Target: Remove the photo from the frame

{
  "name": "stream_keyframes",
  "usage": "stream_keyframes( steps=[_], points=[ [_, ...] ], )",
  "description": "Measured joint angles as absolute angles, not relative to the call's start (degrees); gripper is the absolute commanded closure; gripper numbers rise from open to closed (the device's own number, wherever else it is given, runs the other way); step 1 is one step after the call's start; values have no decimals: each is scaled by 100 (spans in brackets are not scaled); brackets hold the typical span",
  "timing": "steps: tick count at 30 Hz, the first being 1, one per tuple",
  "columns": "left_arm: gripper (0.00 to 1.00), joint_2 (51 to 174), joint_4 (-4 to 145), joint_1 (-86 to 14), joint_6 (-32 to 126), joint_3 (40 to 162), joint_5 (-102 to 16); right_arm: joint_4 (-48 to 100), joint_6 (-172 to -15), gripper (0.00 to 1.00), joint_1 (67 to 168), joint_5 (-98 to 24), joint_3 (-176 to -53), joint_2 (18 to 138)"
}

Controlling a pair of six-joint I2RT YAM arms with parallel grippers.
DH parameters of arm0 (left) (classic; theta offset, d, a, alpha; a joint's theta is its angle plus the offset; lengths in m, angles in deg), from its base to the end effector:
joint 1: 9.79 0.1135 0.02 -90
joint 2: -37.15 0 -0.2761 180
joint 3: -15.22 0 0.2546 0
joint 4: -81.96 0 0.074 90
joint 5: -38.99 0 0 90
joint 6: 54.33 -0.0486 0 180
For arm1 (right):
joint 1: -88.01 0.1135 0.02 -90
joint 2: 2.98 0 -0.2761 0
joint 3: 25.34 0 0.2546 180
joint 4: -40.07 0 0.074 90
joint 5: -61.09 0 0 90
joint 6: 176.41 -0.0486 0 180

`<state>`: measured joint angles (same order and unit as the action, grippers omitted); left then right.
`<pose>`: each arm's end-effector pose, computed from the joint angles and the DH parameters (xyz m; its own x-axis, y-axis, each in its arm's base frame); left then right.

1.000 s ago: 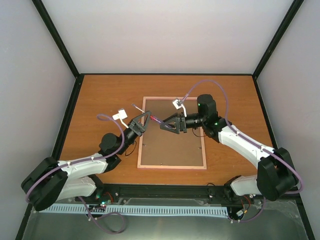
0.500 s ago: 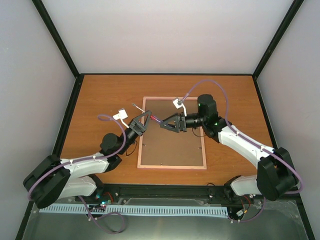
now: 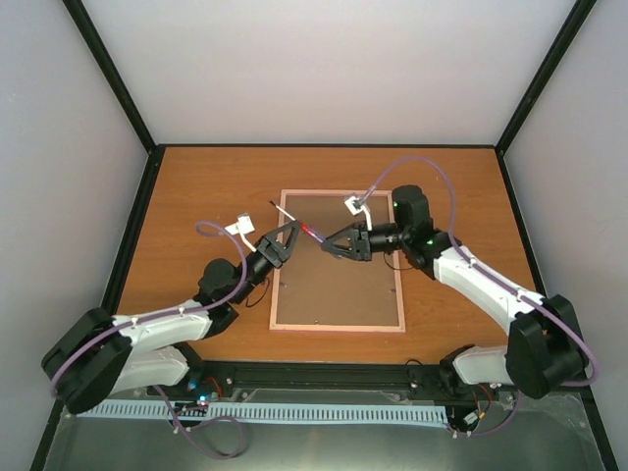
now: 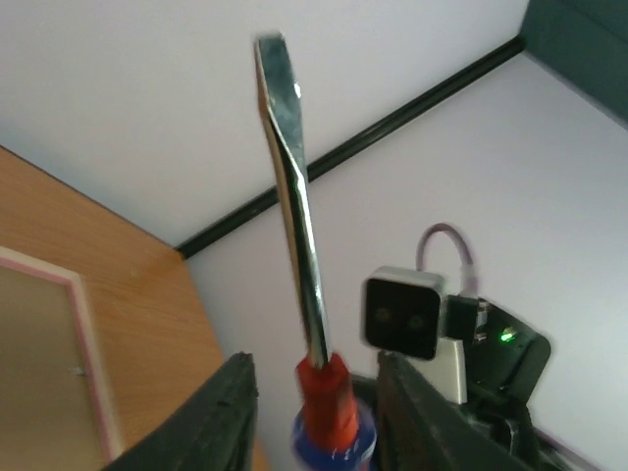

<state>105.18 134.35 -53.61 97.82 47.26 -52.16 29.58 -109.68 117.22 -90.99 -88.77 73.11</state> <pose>0.1741 -0.1657 0.2545 -0.5046 -0.7409 -0.4431 0.4970 0.1704 -0.8508 0.2330 0.1795 0.2877 -0.6857 -0.1714 -0.7074 -0.7258 0.0870 0.6824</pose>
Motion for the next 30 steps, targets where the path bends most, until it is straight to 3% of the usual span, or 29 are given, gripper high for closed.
stream_keyframes(
  steps=[3,10,17,23,30],
  points=[
    [48,10029,12267,-5369,9616,4825,-5316,2138,-10211,97,11495,-8695,-9030,7110],
    [48,8617,8919,-5369,9196,4969,-5880,-244,-7776,97,11390,-7760,-10149,7154],
    [55,8702,6283,-5369,9209,5048,-6066,-2054,-6472,97,11412,-6595,-10514,7632],
    [61,8702,6001,-5369,9163,4661,-5620,-2834,-6176,97,11897,-5618,-10717,7967],
    [60,8809,5933,-5369,9170,4451,-5286,-3149,-6312,97,12417,-5244,-10848,8314]
  ],
)
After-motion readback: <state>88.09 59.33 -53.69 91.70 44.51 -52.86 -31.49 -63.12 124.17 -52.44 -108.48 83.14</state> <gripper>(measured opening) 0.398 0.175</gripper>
